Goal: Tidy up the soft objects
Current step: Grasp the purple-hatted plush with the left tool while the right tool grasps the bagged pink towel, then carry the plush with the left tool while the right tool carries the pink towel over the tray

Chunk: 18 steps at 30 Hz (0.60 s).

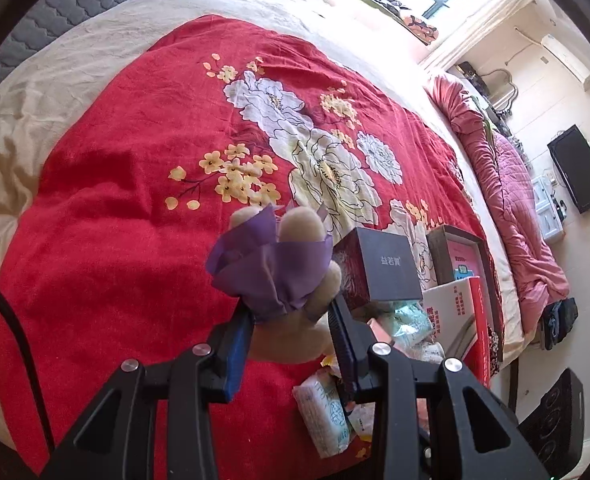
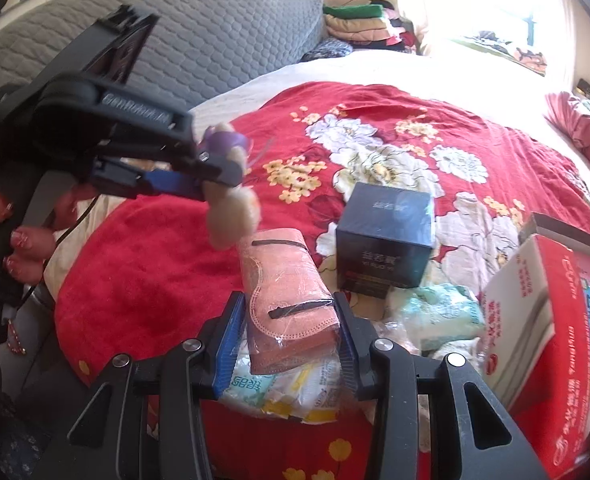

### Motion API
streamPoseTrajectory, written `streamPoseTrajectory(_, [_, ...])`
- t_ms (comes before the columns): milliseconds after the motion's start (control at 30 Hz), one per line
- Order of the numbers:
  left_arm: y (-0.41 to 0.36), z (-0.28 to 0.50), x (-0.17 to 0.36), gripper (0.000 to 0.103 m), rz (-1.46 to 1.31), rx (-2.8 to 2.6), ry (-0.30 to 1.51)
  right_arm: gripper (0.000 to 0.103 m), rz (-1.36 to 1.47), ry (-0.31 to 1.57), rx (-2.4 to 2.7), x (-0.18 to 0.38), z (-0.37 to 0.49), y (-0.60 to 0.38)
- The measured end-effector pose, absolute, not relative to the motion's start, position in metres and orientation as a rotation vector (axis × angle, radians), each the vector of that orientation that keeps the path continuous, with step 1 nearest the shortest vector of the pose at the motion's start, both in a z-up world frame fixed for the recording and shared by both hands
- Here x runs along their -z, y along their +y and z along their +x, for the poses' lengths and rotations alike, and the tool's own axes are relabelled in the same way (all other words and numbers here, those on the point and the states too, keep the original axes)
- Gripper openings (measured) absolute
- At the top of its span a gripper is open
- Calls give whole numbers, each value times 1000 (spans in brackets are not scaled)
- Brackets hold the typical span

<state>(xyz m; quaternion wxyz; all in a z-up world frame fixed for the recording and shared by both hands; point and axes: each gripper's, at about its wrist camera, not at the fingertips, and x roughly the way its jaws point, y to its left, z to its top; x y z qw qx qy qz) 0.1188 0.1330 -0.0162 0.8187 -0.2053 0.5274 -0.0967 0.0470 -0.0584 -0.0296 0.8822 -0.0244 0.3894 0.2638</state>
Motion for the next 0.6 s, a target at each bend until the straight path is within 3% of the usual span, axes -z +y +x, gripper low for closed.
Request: streamPoseTrajectory(600, [56, 58, -24, 38, -226, 276, 1074, 44, 73, 705, -392, -24, 10, -129])
